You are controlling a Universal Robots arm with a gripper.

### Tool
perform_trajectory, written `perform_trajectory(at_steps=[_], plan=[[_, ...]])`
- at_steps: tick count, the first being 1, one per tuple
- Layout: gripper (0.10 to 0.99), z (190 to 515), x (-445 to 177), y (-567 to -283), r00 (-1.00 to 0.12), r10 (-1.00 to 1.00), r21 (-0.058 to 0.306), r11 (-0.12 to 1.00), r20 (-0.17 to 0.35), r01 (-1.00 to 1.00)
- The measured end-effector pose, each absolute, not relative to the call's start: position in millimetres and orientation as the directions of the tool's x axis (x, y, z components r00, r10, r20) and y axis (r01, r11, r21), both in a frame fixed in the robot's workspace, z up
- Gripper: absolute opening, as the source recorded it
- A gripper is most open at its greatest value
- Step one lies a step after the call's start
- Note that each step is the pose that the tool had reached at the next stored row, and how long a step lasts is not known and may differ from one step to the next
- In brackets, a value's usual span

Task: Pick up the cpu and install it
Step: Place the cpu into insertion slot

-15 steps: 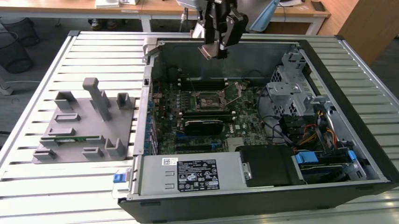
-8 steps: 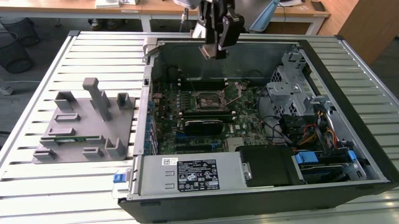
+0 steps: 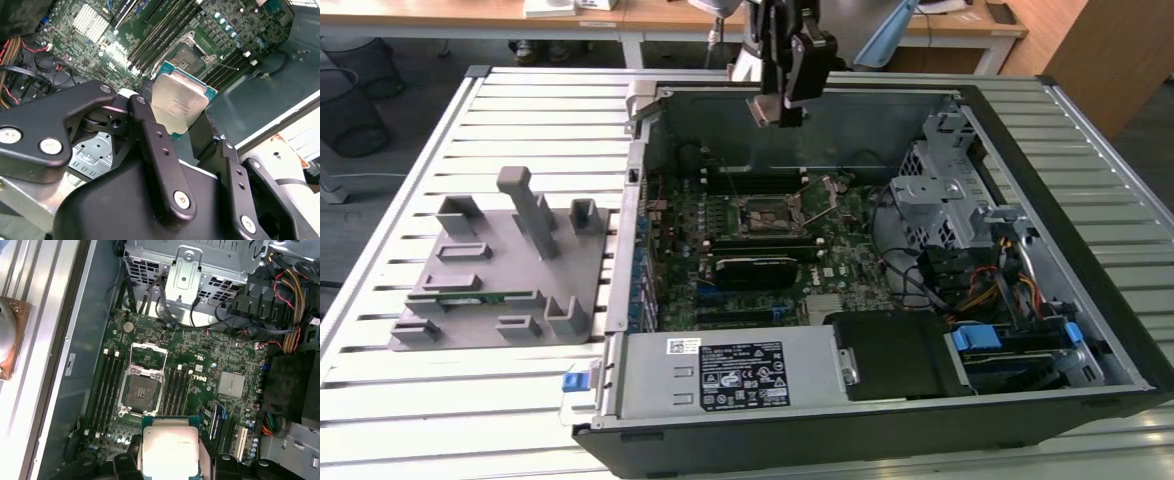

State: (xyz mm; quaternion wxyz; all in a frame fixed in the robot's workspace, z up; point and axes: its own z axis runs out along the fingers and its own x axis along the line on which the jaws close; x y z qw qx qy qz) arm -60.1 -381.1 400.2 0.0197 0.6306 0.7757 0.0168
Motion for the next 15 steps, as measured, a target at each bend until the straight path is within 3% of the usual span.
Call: perform_trajectory(at_steps=[15], plan=[[0.537,398.2,-61.7,-378.3,-0.156,0.988,0.051,0.156,-0.009,0.986]])
